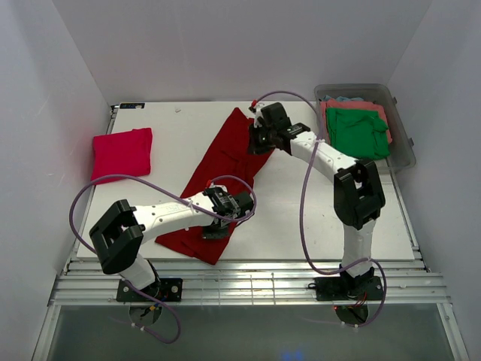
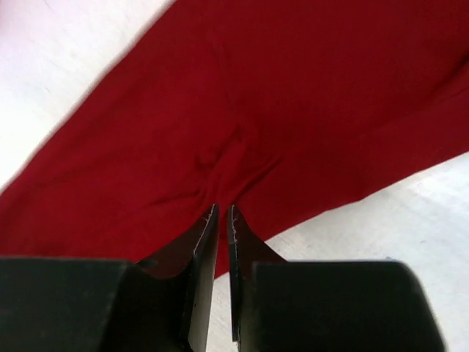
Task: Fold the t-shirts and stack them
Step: Fold the tshirt
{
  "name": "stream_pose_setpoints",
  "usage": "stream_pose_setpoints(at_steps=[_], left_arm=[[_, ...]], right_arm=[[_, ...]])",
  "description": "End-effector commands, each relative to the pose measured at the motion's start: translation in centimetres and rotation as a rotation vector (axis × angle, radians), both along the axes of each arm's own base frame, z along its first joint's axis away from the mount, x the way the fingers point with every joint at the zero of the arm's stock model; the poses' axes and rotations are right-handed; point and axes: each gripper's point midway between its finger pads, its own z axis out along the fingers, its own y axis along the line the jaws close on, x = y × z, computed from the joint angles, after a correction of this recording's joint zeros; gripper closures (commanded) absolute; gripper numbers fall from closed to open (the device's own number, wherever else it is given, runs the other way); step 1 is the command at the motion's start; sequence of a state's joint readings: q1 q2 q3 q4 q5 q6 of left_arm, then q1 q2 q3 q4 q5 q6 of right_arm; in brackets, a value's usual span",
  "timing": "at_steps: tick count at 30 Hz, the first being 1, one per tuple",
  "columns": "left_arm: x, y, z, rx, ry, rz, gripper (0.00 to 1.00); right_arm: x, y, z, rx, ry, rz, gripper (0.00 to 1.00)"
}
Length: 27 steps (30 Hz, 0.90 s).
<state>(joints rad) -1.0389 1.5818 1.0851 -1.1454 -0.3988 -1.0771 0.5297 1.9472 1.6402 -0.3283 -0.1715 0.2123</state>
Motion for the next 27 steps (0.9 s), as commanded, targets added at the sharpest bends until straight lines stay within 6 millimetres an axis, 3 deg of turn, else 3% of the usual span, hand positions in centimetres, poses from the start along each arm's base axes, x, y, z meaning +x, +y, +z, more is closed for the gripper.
stream_pose_setpoints(at_steps=[1, 6, 9, 19, 23, 27], left_arm=[[1.5, 0.0, 1.3, -0.017, -0.101, 0.032, 1.0], [1.3, 0.1, 0.0, 0.014, -0.075, 0.032, 1.0], [0.9, 0.3, -1.5, 0.034, -0.047, 0.027, 1.0], [-0.9, 0.6, -6.6, 0.071, 0.07, -0.001, 1.0], [-1.4, -0.7, -7.8, 0.024, 0.11, -0.035, 1.0], [-1.9, -2.7, -7.7, -0.036, 0.138, -0.067, 1.0]], right_arm=[[-0.3, -0.7, -1.4, -0.079, 0.009, -0.028, 0.85], [0.3, 0.3, -3.9, -0.132, 0.046, -0.051, 0.87], [0.7, -0.1, -6.1, -0.183, 0.073, -0.073, 0.89], [2.2, -1.1, -10.5, -0.301, 0.1, -0.117, 0.91], [2.4, -2.4, -11.8, -0.364, 0.112, -0.165, 0.92], [2.9, -2.7, -12.9, -0.397, 0.129, -0.185, 0.92]])
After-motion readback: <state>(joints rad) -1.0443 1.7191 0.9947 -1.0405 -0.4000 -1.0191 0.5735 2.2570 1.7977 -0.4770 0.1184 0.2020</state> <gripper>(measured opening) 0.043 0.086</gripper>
